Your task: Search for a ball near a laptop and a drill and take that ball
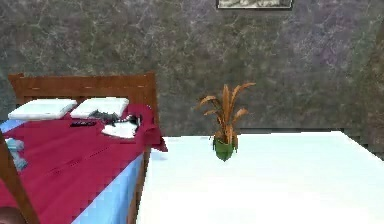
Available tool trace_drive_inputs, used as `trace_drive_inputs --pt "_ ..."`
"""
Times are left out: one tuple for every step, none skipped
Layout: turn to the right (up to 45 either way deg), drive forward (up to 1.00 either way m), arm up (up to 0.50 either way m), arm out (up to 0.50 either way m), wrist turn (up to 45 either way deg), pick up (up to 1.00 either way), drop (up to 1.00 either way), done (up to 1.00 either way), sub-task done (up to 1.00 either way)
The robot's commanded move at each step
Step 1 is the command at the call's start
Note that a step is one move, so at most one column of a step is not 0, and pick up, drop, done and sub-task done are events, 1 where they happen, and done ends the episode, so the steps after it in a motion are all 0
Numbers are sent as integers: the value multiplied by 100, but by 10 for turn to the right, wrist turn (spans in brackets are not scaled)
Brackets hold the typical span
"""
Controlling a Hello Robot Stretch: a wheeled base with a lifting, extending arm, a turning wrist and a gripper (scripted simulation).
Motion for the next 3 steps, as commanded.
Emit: trace_drive_inputs --pt "-450 0 0 0 0 0 0 0 0" --pt "-450 0 0 0 0 0 0 0 0" --pt "-450 0 0 0 0 0 0 0 0"
